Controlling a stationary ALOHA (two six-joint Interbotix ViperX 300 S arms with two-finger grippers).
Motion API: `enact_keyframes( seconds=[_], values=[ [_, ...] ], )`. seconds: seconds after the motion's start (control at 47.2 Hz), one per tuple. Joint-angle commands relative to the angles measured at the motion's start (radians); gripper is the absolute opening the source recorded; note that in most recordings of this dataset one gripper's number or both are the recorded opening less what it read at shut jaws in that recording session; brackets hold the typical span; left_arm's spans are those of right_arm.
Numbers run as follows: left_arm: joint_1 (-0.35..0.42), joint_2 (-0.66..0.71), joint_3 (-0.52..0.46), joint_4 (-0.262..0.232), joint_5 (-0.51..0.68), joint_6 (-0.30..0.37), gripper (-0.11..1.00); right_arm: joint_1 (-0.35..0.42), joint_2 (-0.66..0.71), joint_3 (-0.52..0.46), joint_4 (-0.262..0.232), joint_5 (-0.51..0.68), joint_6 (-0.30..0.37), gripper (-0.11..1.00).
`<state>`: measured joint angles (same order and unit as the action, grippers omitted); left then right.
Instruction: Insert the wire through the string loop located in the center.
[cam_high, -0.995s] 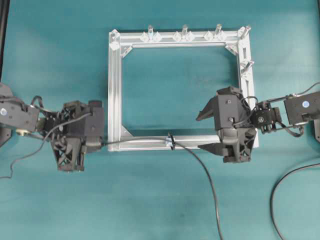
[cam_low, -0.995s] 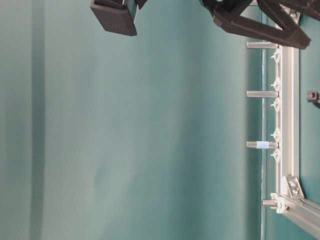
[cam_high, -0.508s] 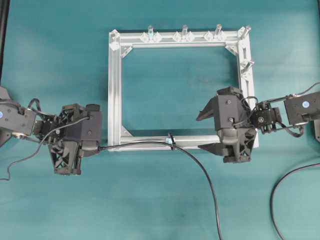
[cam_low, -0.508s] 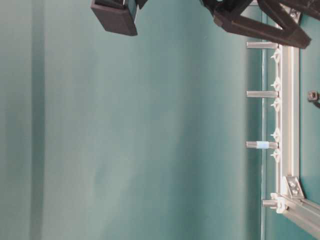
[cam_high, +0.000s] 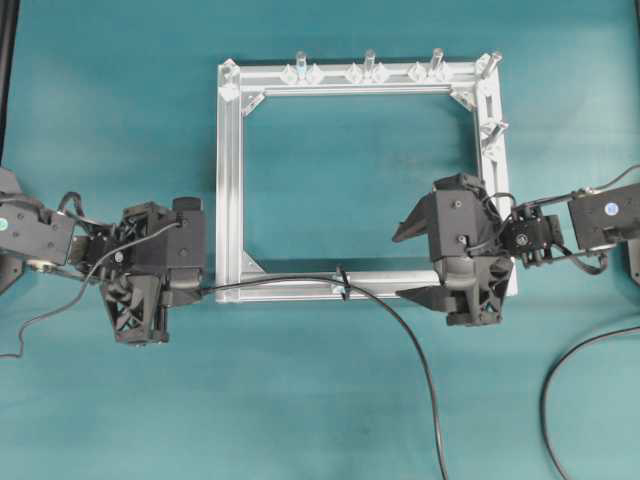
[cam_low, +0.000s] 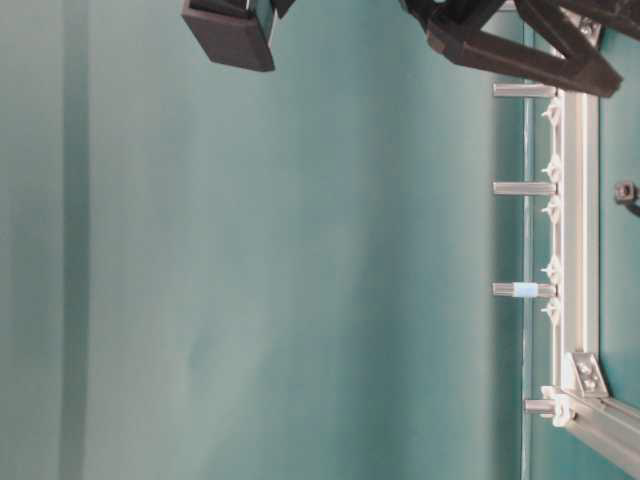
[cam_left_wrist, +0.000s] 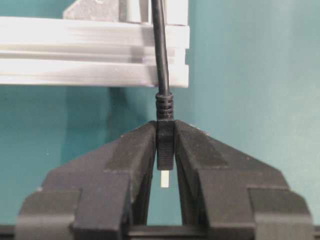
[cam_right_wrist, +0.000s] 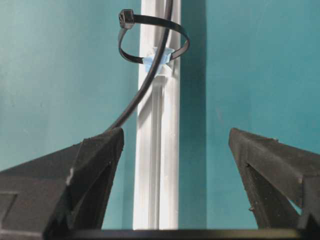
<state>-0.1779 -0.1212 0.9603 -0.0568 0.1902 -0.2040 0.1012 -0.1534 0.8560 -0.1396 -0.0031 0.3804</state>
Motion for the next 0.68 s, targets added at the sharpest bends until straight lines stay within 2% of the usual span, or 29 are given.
enact_keyframes(
  seconds=[0.0, 0.106, 0.127, 0.212, 0.423, 0.656],
  values=[
    [0.005, -0.012, -0.023, 0.002, 0.009, -0.006, 0.25, 0.003, -0.02, -0.009, -0.002, -0.003, 0.0, 0.88],
    [0.003, -0.014, -0.031, 0.005, 0.032, -0.003, 0.56, 0.003, -0.02, -0.009, -0.002, -0.003, 0.0, 0.88],
    [0.005, -0.014, -0.032, 0.005, 0.034, -0.003, 0.59, 0.003, -0.02, -0.009, 0.0, -0.003, 0.0, 0.88],
    [0.005, -0.015, -0.034, 0.006, 0.037, -0.003, 0.54, 0.003, -0.02, -0.009, -0.002, -0.003, 0.0, 0.88],
    [0.005, -0.026, -0.048, 0.006, 0.043, -0.002, 0.54, 0.003, -0.02, -0.009, -0.002, -0.003, 0.0, 0.88],
    [0.006, -0.16, -0.081, 0.011, 0.135, 0.0, 0.53, 0.005, -0.02, -0.009, -0.002, -0.003, 0.0, 0.88]
  ],
)
